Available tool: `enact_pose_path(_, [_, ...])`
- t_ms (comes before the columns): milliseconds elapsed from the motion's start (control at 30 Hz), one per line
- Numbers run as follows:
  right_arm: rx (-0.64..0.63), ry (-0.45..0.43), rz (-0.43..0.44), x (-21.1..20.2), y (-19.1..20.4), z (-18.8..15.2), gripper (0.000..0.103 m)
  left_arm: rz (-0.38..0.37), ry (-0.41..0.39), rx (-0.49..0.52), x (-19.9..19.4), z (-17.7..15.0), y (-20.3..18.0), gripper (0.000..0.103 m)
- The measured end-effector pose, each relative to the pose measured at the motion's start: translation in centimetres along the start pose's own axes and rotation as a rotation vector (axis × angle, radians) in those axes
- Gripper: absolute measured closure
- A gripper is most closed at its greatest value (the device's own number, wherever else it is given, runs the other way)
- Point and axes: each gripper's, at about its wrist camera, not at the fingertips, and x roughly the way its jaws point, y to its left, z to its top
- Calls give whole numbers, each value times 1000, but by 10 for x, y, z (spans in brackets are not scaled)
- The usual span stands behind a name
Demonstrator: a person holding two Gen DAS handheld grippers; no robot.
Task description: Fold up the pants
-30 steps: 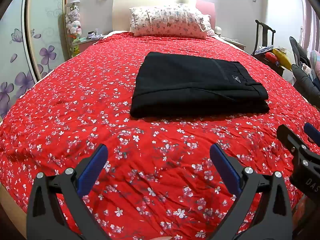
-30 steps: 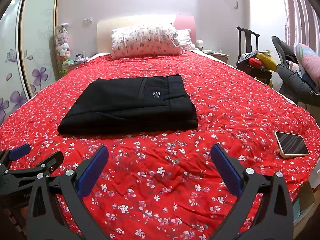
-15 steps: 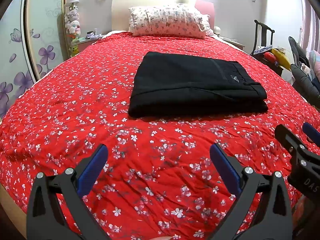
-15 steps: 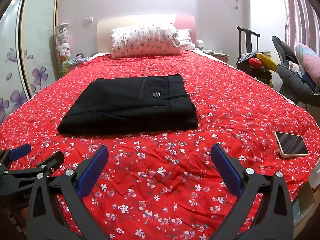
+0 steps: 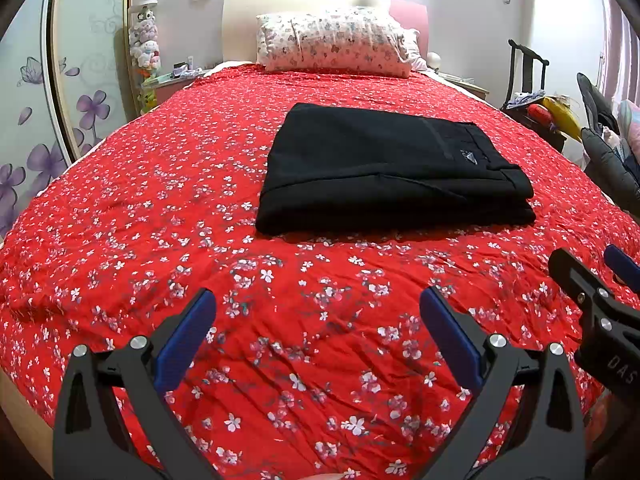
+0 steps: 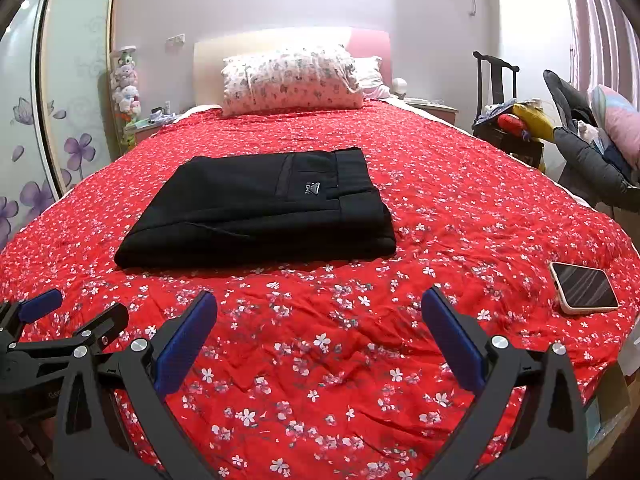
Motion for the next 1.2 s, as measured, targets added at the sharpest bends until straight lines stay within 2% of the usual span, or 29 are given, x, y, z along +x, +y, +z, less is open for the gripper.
enact_pose_path(1200, [0, 1, 2, 1, -2, 0, 1, 20, -13, -14, 0, 1, 8, 2])
